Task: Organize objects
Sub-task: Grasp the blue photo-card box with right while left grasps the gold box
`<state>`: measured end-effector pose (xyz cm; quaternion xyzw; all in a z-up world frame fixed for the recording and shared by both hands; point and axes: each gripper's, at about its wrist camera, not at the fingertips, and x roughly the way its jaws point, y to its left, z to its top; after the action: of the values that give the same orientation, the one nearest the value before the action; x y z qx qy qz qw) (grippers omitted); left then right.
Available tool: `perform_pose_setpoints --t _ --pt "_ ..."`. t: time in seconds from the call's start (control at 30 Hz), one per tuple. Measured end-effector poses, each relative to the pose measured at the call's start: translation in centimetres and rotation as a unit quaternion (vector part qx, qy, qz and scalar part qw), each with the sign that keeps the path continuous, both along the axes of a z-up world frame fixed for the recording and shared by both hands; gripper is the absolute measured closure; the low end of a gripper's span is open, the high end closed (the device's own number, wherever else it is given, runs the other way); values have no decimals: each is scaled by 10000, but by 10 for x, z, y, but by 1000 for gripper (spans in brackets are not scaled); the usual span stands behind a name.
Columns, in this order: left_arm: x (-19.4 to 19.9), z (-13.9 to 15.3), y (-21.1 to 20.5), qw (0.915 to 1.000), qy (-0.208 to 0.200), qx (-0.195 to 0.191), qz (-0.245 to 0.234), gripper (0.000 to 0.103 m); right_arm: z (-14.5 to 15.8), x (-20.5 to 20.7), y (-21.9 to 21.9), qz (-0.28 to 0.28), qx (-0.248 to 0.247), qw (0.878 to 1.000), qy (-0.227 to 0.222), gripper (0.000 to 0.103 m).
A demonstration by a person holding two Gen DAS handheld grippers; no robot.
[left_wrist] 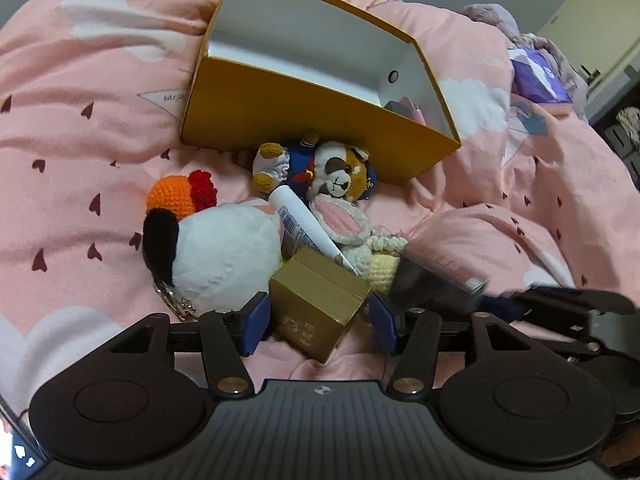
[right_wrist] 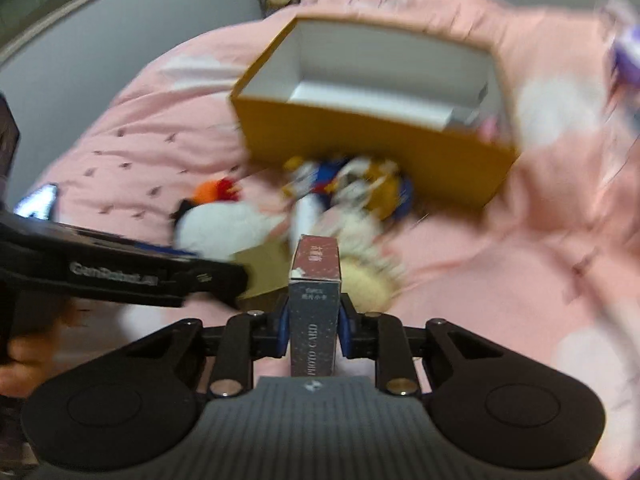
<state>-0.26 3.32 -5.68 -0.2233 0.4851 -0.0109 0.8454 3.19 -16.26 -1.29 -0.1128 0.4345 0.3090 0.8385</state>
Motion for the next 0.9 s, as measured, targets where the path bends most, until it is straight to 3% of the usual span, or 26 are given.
perform_pose_setpoints --t 0.07,0.2,0.4,0.47,0.63,0.7,0.77,0.9 --pt "4 -2 2 9998 81 -191 74 39 1 5 -3 -21 -169 9996 -209 78" --pt "15 -7 -2 9989 359 -138 267 39 -10 18 -4 8 -194 9998 61 78" --pt "25 -14 1 9954 622 -434 580 39 -21 18 9 306 -167 9994 91 77" --pt "27 -16 3 9942 661 -517 669 39 -21 23 8 388 13 9989 266 77" --pt "29 -15 5 9934 726 -296 833 39 -32 21 10 617 378 9931 921 77" --pt "28 -16 7 9930 780 -389 796 38 -34 20 8 755 623 9880 1192 77" --pt "28 -16 5 9935 859 -205 725 38 -35 17 9 924 901 9804 1488 77" --pt "28 -12 -1 9946 907 -144 489 38 -41 15 12 712 598 9849 1461 79"
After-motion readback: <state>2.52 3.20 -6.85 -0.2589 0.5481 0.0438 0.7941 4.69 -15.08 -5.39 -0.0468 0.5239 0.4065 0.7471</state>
